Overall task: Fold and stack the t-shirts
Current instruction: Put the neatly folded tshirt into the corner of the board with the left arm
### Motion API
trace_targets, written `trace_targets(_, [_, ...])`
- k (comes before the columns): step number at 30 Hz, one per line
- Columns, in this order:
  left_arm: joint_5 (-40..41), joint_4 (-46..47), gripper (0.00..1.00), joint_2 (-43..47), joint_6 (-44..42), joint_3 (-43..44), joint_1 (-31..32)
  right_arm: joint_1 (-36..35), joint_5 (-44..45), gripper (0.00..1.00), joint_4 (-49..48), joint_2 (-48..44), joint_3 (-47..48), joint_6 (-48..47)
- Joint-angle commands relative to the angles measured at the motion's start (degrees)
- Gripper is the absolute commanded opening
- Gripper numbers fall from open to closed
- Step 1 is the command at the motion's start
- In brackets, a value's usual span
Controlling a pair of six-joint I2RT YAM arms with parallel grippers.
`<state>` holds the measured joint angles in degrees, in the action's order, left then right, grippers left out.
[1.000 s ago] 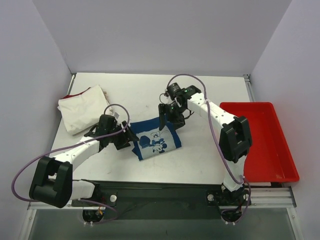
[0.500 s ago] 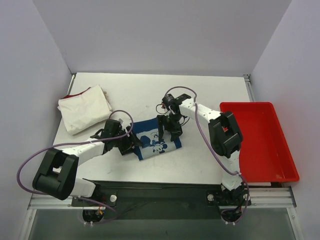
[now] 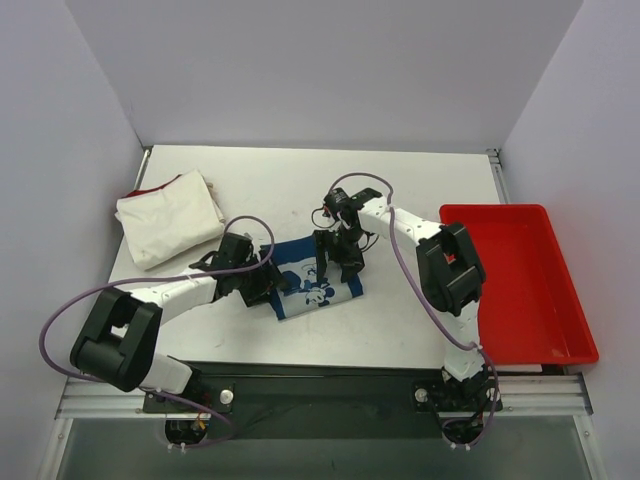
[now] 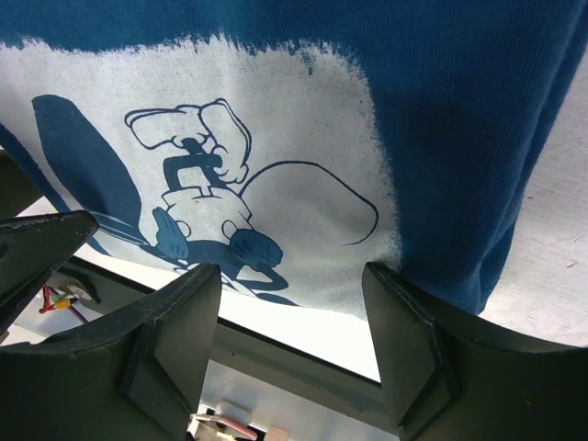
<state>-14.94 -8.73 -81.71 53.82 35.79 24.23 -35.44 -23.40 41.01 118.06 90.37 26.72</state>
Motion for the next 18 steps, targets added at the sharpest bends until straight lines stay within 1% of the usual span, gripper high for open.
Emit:
trace_targets(1, [8.4,-5.8,0.77,-2.6,-2.0,0.9,0.7,-0.8,0.7,0.63,1.8,-1.5,-0.7,-0.4])
trace_targets(2, [10.3,-6.3,0.78,-1.9,-2.4,0.9,0.8,-0.8,0.6,0.63,1.7,-1.5,-0.7,-0.4])
trace_targets(5, [12.5,-7.0,0.77,0.0,-2.0,0.0,0.7,-0.9,0.6,0.63,1.7,-1.6,-0.7,-0.4])
trace_targets(8, [12.0,-4.3,0.78,0.1,-1.8,-0.9,0.7,-0.8,0.5,0.63,1.7,-1.7,-0.9,-0.5])
trace_targets(9, [11.7,-2.7,0.78,-0.4,-1.8,-0.9,0.7,-0.9,0.5,0.63,1.7,-1.6,-1.0,-0.5])
trace_targets(18, [8.9,1.9,0.79,-8.8,-0.9,0.9,1.3,-0.9,-0.2,0.63,1.6,-1.0,-1.0,-0.9])
